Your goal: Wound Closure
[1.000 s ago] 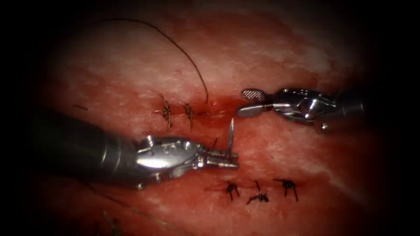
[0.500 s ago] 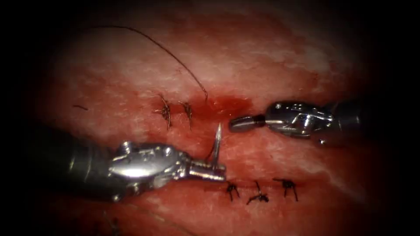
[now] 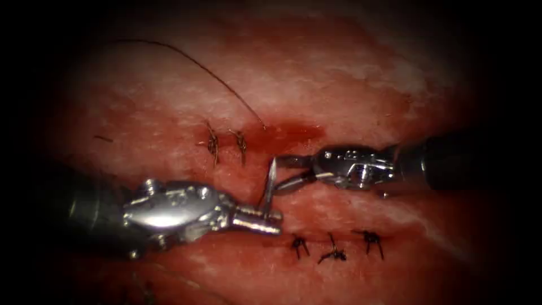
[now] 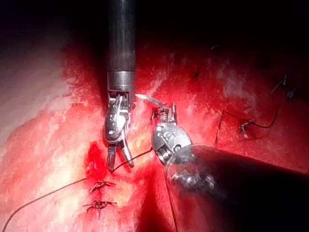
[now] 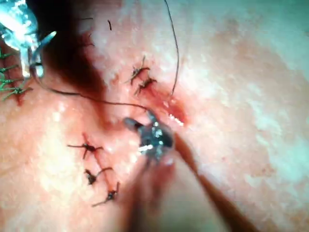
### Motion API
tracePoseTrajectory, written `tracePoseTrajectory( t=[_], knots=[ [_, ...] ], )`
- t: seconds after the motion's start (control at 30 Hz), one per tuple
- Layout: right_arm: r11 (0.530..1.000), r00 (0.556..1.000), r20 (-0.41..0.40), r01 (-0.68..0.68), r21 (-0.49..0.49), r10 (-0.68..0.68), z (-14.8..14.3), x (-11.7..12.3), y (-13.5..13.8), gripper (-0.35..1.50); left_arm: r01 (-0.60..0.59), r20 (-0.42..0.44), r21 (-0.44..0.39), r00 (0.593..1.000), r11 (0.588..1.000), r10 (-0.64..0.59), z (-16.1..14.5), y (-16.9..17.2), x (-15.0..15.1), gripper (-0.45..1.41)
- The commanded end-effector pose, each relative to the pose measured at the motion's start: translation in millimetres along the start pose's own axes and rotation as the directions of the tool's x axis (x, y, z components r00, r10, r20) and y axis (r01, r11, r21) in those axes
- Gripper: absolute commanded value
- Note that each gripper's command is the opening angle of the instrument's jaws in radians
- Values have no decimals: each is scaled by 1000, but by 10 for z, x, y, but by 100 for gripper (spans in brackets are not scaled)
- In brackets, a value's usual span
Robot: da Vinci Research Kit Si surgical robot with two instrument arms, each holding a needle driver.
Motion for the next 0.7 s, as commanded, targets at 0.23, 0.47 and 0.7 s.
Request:
tracePoseTrajectory(
  t=[0.23,0.47,0.7],
  knots=[
    [997,999,48,16,-82,-13,19,-32,24,84,-3,11,1,1000,1000,3,6,8,-6,-45],
    [995,999,43,2,-98,2,10,-32,28,89,-47,18,1,999,999,47,2,19,3,-45],
    [992,999,37,42,-116,-38,-10,12,10,84,-78,29,-9,997,997,78,-6,41,20,-45]
  ],
)
